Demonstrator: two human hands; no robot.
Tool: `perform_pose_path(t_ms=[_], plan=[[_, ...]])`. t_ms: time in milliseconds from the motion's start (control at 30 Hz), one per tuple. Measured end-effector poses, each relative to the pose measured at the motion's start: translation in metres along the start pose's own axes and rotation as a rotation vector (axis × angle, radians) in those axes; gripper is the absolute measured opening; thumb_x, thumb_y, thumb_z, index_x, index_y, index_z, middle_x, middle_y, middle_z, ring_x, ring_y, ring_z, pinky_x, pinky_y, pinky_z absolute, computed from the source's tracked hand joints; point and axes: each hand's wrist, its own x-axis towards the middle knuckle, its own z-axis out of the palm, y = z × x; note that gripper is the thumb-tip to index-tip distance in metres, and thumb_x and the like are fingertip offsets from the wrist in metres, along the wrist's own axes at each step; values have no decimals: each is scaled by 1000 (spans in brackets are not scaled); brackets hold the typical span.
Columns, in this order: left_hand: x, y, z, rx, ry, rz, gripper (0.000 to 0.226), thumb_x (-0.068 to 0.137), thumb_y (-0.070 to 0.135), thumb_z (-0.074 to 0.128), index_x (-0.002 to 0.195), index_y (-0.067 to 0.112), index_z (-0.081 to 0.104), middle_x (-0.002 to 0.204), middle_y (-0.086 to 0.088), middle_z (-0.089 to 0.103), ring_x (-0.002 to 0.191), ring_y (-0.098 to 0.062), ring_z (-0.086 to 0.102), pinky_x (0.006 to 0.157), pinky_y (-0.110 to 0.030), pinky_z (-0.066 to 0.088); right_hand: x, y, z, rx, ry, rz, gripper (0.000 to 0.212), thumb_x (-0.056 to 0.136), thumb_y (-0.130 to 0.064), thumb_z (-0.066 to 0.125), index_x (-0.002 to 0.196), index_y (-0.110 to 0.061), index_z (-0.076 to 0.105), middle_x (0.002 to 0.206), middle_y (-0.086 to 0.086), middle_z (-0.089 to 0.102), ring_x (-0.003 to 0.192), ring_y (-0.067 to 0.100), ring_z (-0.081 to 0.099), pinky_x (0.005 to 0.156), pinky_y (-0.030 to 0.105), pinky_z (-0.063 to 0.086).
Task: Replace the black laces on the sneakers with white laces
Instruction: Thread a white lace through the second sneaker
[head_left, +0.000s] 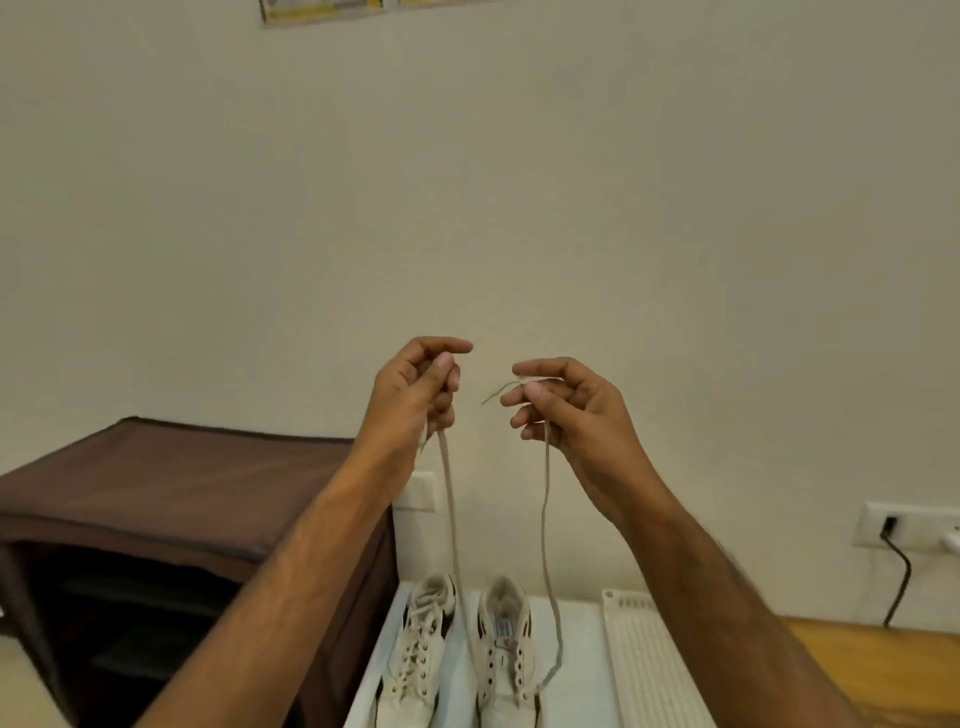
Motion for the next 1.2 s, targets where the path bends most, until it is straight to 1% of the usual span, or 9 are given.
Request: perform_pose_path(t_ms=[133,300,500,667,833,1000,1100,1167,1200], plan=[[9,26,13,61,70,20,32,106,36,51,105,10,68,59,0,44,48,-11,31,48,-27,25,16,-45,18,-32,-87,-71,32,103,-2,52,131,-13,63,107,15,74,83,24,70,74,29,56],[12,62,19,-166,32,14,50,107,50,37,103,9,66,62,0,36,51,-11,24,48,-27,18,26,-81,36,-177,-85,-161,19,100,-7,60,115,-8,72,97,12,76,77,21,69,72,30,57],[18,70,18,-262,-44,-48,66,102,63,31,130,9,59,80,0,52,58,-8,36,51,-24,29,25,-85,43,-106,-22,-143,33,96,-7,67,128,-13,64,97,13,77,90,27,75,83,34,61],[22,65,17,-222,-41,57,43,88,27,44,122,9,62,92,-3,62,62,-6,43,54,-23,36,27,-79,44,-46,37,-53,16,98,-10,65,112,-6,71,94,12,77,89,26,76,79,32,62],[26,56,18,-152,50,122,37,88,-8,29,96,7,62,80,-8,63,59,-10,39,55,-25,33,30,-54,46,-64,66,77,19,95,-17,70,106,-2,69,99,11,77,93,22,76,84,34,61],[35,49,20,-101,69,188,42,87,-22,28,89,6,60,79,-7,65,64,-14,48,58,-25,39,27,-23,50,-75,-163,247,14,100,-16,63,102,-2,63,108,14,76,101,27,75,96,38,57],[41,46,20,14,20,249,32,93,-14,37,101,7,60,101,-8,73,86,-20,65,76,-31,52,27,-19,53,-66,-183,208,11,102,-12,59,104,-2,60,95,16,74,92,30,75,86,36,60],[40,25,12,2,-44,181,21,102,11,47,121,13,56,129,-9,66,109,-24,66,87,-38,53,28,-13,50,-52,-146,168,8,101,-12,61,103,-4,61,87,13,70,81,28,73,80,36,60],[39,24,9,-60,-67,155,32,103,27,50,132,15,50,140,-9,59,118,-26,64,91,-41,54,36,-23,48,-55,-133,103,7,100,-13,62,101,-6,61,85,11,69,78,26,71,79,36,60]])
